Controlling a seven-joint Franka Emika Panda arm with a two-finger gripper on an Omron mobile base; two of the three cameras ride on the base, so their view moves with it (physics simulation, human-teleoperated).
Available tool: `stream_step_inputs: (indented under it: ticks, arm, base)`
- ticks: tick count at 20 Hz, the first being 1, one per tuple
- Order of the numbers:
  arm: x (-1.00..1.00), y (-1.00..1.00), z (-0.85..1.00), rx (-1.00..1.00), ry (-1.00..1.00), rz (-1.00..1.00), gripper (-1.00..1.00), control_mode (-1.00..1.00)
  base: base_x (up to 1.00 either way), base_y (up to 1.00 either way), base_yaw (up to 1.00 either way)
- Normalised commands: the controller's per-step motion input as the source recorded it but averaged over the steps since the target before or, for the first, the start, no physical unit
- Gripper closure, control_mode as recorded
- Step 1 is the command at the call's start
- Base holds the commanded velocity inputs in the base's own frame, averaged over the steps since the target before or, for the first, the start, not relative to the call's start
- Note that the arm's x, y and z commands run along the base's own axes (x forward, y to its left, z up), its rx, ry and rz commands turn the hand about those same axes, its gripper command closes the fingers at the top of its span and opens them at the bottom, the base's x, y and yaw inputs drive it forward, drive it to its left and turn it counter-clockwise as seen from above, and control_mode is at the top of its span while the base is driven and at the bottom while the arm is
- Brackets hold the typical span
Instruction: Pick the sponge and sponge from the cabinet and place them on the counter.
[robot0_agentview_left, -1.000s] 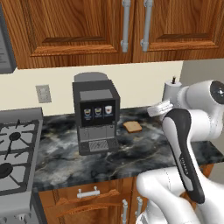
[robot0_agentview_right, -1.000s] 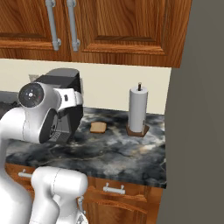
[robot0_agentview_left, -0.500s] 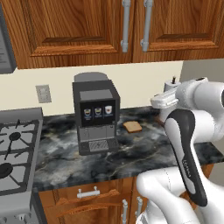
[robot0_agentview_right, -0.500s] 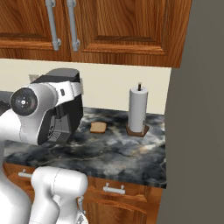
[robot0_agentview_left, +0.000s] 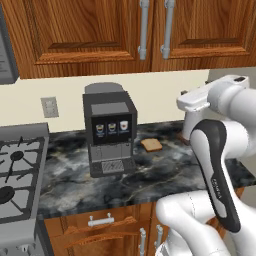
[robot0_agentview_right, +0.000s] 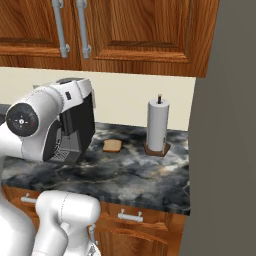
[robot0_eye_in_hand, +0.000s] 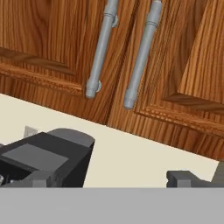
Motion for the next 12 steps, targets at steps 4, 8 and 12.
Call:
stream_step_inputs:
  ticks: [4,8,12]
  arm:
    - [0.00,-0.02,0.43,0.02,-0.16,0.00,-1.00,-1.00]
    - [0.01,-0.01,0.36,0.03,-0.11,0.00,-1.00,-1.00]
    - [0.00,0.00,0.24,0.04,-0.09,0.04,-1.00,-1.00]
  base:
    - [0.00,0.00,0.00]
    - [0.00,0.00,0.00]
    - [0.00,0.00,0.00]
